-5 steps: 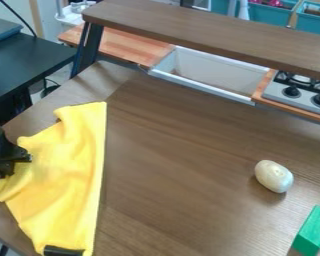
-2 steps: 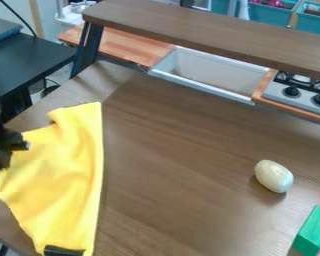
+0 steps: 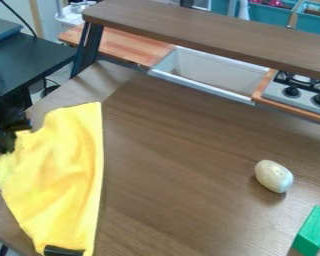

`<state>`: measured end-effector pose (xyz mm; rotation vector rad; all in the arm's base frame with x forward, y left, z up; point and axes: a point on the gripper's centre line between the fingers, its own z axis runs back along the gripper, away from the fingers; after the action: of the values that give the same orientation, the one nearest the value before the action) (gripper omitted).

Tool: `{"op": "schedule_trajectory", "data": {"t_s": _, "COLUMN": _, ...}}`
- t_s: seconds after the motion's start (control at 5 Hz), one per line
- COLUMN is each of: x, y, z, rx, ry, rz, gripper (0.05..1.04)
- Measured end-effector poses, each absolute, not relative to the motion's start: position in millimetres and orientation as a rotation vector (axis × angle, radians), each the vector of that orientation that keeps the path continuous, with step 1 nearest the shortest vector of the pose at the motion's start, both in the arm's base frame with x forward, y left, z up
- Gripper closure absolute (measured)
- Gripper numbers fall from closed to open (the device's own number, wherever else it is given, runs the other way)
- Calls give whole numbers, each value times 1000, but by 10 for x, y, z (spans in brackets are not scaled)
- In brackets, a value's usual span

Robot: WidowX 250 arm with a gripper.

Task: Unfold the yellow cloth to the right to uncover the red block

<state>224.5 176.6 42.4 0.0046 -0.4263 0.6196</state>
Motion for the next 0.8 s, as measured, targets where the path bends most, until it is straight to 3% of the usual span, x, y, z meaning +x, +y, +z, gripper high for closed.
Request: {"op": "schedule_trajectory", "data": {"t_s": 0.8, "x": 3006, "y": 944, "z": 767, "rx": -69, "ry": -401, "rz": 618, "gripper": 1033}}
